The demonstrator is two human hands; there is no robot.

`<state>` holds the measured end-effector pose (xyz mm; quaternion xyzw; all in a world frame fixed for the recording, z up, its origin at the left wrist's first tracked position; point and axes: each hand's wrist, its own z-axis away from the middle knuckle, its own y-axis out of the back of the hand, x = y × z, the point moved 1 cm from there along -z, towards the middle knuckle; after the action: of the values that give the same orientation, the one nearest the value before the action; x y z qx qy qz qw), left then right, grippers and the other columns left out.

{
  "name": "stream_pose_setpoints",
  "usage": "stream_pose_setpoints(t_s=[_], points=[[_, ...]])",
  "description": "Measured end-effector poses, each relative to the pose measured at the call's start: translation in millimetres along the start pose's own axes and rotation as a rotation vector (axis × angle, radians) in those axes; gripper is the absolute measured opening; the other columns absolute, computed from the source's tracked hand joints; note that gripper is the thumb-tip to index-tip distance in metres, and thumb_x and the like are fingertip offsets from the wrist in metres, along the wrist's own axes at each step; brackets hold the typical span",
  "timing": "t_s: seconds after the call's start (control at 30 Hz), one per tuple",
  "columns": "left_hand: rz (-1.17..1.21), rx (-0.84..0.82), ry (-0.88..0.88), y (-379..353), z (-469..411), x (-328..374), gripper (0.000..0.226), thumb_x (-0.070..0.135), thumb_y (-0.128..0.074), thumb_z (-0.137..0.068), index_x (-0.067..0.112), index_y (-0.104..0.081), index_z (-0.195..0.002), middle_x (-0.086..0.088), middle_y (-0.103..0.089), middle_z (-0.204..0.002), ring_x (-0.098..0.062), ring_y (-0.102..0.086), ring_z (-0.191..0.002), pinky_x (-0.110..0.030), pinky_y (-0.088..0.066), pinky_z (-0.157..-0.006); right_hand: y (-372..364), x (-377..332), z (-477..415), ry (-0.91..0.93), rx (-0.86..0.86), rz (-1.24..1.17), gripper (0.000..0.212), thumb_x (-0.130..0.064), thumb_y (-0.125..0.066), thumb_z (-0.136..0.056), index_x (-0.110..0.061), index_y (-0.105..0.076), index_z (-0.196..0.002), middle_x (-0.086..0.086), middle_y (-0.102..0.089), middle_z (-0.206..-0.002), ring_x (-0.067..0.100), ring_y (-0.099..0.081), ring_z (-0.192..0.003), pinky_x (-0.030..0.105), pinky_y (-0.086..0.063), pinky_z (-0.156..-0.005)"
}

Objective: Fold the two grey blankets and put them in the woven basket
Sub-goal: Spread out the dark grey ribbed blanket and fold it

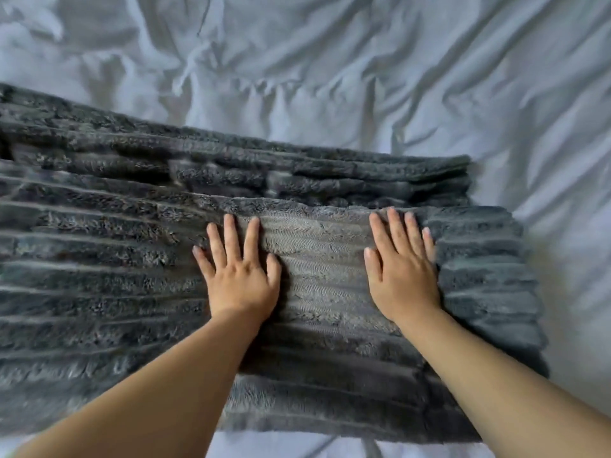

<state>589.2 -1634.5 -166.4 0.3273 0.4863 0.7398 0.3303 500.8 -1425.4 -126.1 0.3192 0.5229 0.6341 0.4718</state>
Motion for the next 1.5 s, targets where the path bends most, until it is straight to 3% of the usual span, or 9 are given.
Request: stream_pose_setpoints(t_s=[0.13,0.23,0.37,0.73,0.87,1.03,1.2,1.33,1.5], points=[[0.093,0.129,0.03,-13.7,-10.3,12.2,0.072,0.048,-0.024,-0.081,0.028,-0.021,-0.15,-0.009,-0.008,-0.16,-0.03,0.001,-0.146,-0.035,0.026,-0.107,-22.0,18.2,-27.4,0.023,0.104,-0.081,0.063,-0.043,-0.02,-0.093,-0.015,-0.033,-0.149,0.012,-0.031,-0.155,0.034,-0.024,-0.144,0.044,-0.007,-0.119],[0.165,0.228,0.011,-28.7,-16.7,9.8,0.07,0.042,-0.034,-0.078,0.022,-0.031,-0.145,-0.017,-0.023,-0.155,-0.037,-0.012,-0.142,-0.038,0.013,-0.112,-47.1,14.7,-44.3,0.057,0.236,-0.175,0.061,-0.033,-0.031,-0.089,0.0,-0.047,-0.138,0.024,-0.045,-0.142,0.048,-0.038,-0.131,0.042,-0.014,-0.113],[0.178,0.288,-0.006,-50.7,-23.4,11.3,0.069,0.037,-0.039,-0.074,0.018,-0.033,-0.14,-0.024,-0.033,-0.148,-0.037,-0.017,-0.137,-0.056,-0.005,-0.111,-75.9,14.8,-56.0,0.104,0.323,-0.251,0.059,-0.027,-0.034,-0.086,0.014,-0.053,-0.124,0.038,-0.047,-0.13,0.044,-0.034,-0.125,0.046,-0.021,-0.105],[0.212,0.309,-0.002,-59.7,-26.6,11.4,0.068,0.037,-0.038,-0.071,0.017,-0.033,-0.136,-0.028,-0.038,-0.143,-0.036,-0.018,-0.134,-0.061,-0.011,-0.108,-90.1,15.6,-60.6,0.139,0.375,-0.255,0.072,-0.042,-0.014,-0.099,0.014,-0.053,-0.123,0.039,-0.047,-0.129,0.039,-0.033,-0.124,0.042,-0.016,-0.109],[0.182,0.224,0.004,-42.2,-20.1,11.1,0.069,0.041,-0.035,-0.077,0.017,-0.037,-0.142,-0.02,-0.028,-0.152,-0.037,-0.017,-0.14,-0.053,-0.004,-0.112,-70.9,16.7,-52.2,0.086,0.276,-0.261,0.059,-0.032,-0.031,-0.091,0.008,-0.053,-0.128,0.033,-0.047,-0.135,0.051,-0.039,-0.127,0.05,-0.024,-0.11],[0.122,-0.03,0.097,0.1,-11.4,15.4,0.063,0.046,-0.037,-0.087,0.032,-0.025,-0.148,-0.002,-0.01,-0.16,-0.024,-0.001,-0.146,-0.046,0.005,-0.115,-24.1,19.2,-48.0,0.019,-0.001,-0.126,0.053,-0.038,-0.033,-0.097,-0.016,-0.039,-0.145,0.01,-0.039,-0.149,0.033,-0.032,-0.136,0.041,-0.021,-0.114],[-0.024,-0.179,0.138,56.1,-23.2,40.7,0.065,0.038,-0.048,-0.086,0.024,-0.027,-0.146,-0.01,-0.018,-0.156,-0.03,-0.009,-0.144,-0.054,-0.003,-0.115,19.3,72.0,-37.7,-0.086,-0.091,0.042,0.052,-0.044,-0.026,-0.1,-0.025,-0.03,-0.148,-0.001,-0.034,-0.151,0.024,-0.03,-0.135,0.039,-0.023,-0.109],[-0.033,-0.201,-0.095,87.8,-31.7,80.3,0.064,0.02,-0.051,-0.084,0.023,-0.031,-0.145,-0.012,-0.023,-0.153,-0.028,-0.021,-0.142,-0.049,-0.008,-0.118,33.2,95.7,-32.6,-0.109,-0.211,0.018,0.057,-0.052,-0.034,-0.098,-0.026,-0.03,-0.148,-0.001,-0.029,-0.153,0.026,-0.03,-0.137,0.041,-0.027,-0.111],[0.083,-0.268,-0.484,95.4,-34.6,132.9,0.054,0.02,-0.056,-0.087,0.028,-0.044,-0.138,-0.002,-0.039,-0.147,-0.021,-0.037,-0.134,-0.041,-0.025,-0.116,63.3,106.5,-76.5,-0.264,0.056,-0.125,0.076,-0.034,-0.071,-0.082,-0.015,-0.033,-0.144,0.012,-0.037,-0.144,0.037,-0.038,-0.126,0.047,-0.037,-0.1]])
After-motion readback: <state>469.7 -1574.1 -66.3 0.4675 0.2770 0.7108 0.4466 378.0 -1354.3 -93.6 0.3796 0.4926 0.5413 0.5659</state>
